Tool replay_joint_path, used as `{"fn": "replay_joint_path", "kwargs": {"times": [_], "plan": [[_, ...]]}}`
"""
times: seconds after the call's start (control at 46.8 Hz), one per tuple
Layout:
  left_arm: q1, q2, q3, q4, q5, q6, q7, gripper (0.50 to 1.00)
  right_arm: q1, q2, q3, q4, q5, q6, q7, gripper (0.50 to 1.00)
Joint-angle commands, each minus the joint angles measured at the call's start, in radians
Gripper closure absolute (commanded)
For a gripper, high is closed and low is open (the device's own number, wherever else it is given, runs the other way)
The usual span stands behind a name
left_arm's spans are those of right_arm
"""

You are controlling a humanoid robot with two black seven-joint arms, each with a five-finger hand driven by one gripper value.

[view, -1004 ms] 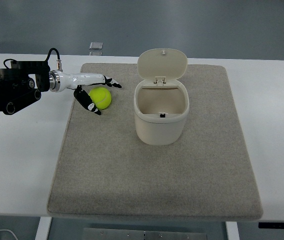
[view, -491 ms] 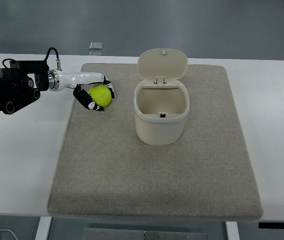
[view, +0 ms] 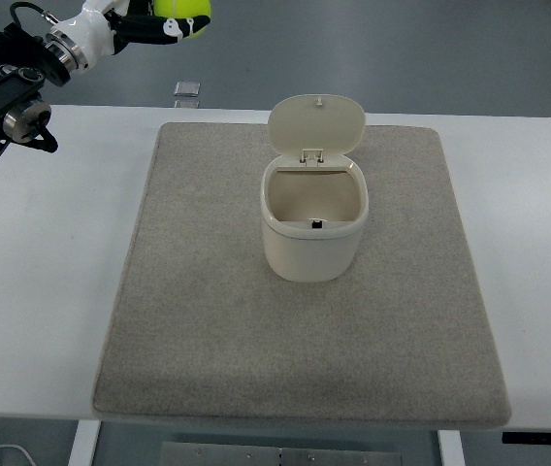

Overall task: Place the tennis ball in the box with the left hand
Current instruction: 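Lift the ball high with the left hand, swinging the arm up, then carry the ball over the open cream bin and lower it in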

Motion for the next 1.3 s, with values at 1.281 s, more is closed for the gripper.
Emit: {"fn": "replay_joint_path", "kwargs": {"times": [1.281], "plan": [[-0.340,-0.158,0.218,-0.488,-0.093,0.018,0.006,1.000,-0.001,0.000,0.000,0.001,0.000,0.000,0.000,0.562]]}}
